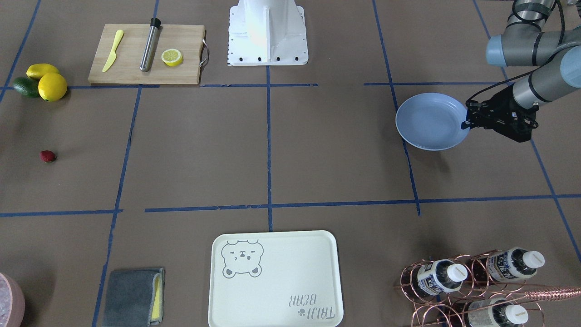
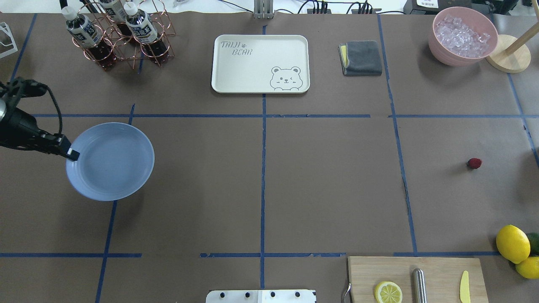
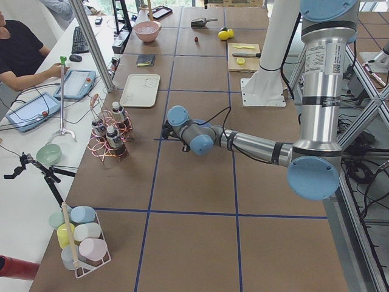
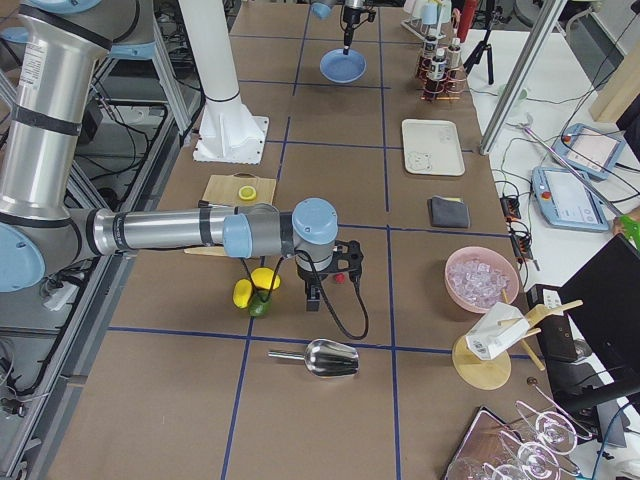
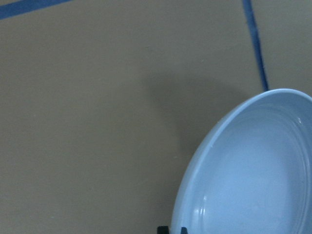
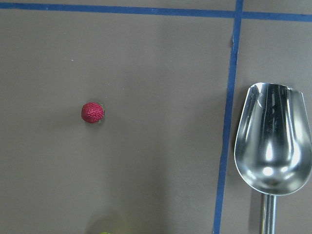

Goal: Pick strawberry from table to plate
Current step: 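Reach the left gripper to the rim of the light blue plate, then grip the plate rim with the left gripper and slide it toward the table center, then release the plate with the left gripper while the right gripper reaches toward the strawberry, then grasp the red strawberry with the right gripper and lift it, then carry the strawberry with the right gripper over the blue plate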

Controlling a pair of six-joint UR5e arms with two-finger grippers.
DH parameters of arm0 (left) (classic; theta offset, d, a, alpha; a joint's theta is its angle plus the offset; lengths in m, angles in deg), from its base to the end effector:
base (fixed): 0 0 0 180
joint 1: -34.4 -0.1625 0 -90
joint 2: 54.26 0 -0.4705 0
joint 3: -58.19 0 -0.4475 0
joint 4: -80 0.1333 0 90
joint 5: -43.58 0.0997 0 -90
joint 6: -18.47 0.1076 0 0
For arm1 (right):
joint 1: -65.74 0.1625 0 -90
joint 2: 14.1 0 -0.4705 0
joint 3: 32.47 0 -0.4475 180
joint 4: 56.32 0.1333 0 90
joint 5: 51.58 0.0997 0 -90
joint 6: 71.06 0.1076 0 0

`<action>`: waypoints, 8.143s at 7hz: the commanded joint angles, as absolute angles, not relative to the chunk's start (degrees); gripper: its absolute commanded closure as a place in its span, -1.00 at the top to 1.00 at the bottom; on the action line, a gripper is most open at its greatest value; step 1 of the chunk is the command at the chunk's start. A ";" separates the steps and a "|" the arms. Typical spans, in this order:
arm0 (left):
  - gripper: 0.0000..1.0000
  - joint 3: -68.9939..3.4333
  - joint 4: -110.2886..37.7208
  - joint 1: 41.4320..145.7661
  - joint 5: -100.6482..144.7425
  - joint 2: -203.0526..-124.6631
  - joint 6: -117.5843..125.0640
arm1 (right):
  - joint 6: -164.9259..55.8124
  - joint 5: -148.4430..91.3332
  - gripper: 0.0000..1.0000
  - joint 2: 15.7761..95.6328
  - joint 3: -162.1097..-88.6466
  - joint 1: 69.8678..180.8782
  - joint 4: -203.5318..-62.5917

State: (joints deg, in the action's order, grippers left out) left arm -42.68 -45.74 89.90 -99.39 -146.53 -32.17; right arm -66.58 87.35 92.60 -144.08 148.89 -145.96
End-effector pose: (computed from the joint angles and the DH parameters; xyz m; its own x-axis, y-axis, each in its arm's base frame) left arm 0.2831 -0.4956 0.4984 0.3867 0.1116 -0.9154 -0.1159 0.9907 0.0718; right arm 0.0021 -0.4197 0.6361 0.6513 -0.0694 0.7556 0.0681 0.9971 0.0329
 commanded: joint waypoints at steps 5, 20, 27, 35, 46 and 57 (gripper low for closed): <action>-1.00 -31.57 -56.62 62.46 -74.76 -170.86 -70.91 | -66.58 87.38 1.00 92.60 -143.65 148.89 -146.05; -1.00 -29.88 -55.09 61.91 -70.06 -172.39 -71.62 | -66.49 88.08 1.00 92.60 -143.83 148.89 -146.05; -0.06 -29.00 -55.09 61.91 -70.06 -172.83 -71.62 | -66.49 88.17 1.00 92.60 -144.00 148.89 -146.05; 0.08 -38.75 -52.72 66.31 -70.85 -166.59 -71.88 | -38.49 81.08 1.00 86.92 -137.26 129.67 -122.42; 0.09 -38.84 -52.72 66.31 -70.59 -166.50 -72.06 | -30.10 74.63 -0.02 79.76 -123.96 121.38 -115.03; 0.09 -48.40 -52.63 78.07 -76.39 -149.40 -54.53 | 24.55 53.75 -1.00 47.05 -138.49 90.90 -136.24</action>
State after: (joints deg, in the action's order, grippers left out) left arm -46.32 -52.62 75.42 -75.69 -153.83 -59.83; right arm 22.01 58.16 55.56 -140.75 94.26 -128.56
